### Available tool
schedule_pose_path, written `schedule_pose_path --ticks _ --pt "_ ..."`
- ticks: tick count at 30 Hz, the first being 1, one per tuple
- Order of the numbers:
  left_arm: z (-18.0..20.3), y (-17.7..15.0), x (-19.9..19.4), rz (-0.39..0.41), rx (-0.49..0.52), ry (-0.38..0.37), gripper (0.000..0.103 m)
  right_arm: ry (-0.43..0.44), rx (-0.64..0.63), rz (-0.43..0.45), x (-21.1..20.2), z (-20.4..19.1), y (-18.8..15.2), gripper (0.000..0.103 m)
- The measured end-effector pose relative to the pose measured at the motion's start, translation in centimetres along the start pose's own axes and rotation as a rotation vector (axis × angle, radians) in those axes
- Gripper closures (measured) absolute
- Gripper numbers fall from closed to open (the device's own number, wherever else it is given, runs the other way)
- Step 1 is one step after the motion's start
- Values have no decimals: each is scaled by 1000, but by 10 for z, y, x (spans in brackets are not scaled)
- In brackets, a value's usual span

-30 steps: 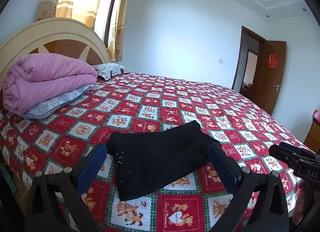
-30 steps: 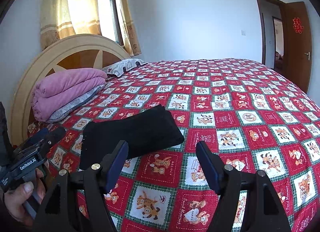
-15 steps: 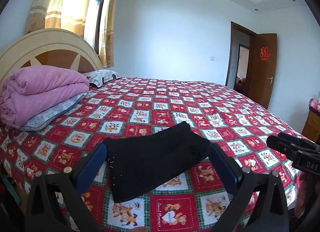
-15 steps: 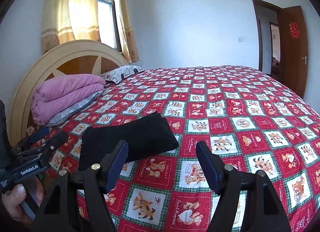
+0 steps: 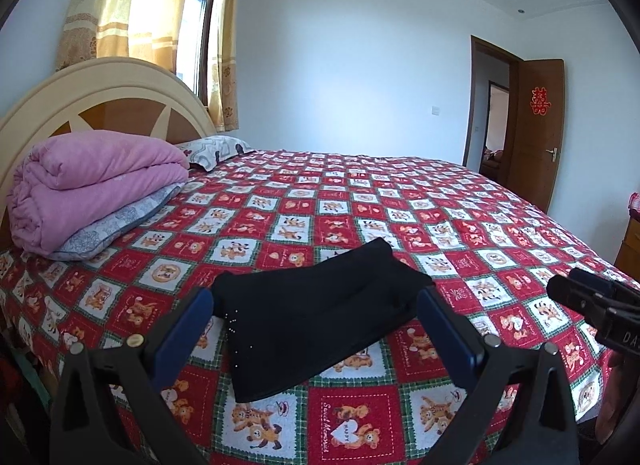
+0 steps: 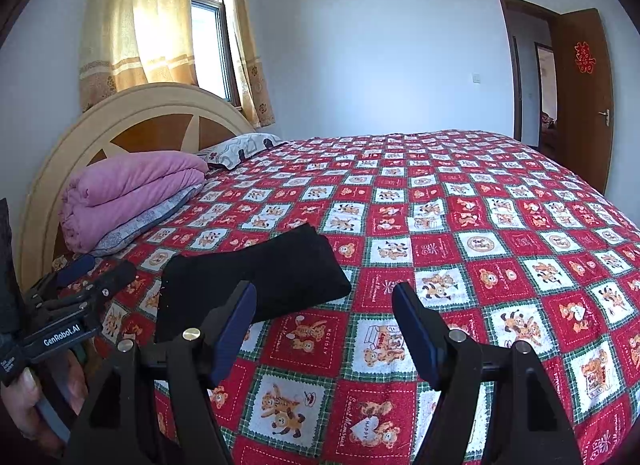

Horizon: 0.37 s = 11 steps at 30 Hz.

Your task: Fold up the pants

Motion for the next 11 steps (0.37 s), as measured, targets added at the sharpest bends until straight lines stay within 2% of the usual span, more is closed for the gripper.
schedule_pose_path --ticks 3,11 --pt "-2 -3 -1 8 -12 -26 0 3 -1 -12 3 -1 -3 32" --pt "2 -5 0 8 -7 -36 0 1 -9 -20 5 -5 -6 32"
Point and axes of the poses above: each gripper's, at about its wrist camera, not at the fingertips, and x roughly the way its jaws point, z to its right, y to its top, the point moved 1 cm from there along x, roughly the way its jaws point, and after that the axes turned 12 degrees about -x, right-handed, at the moved point
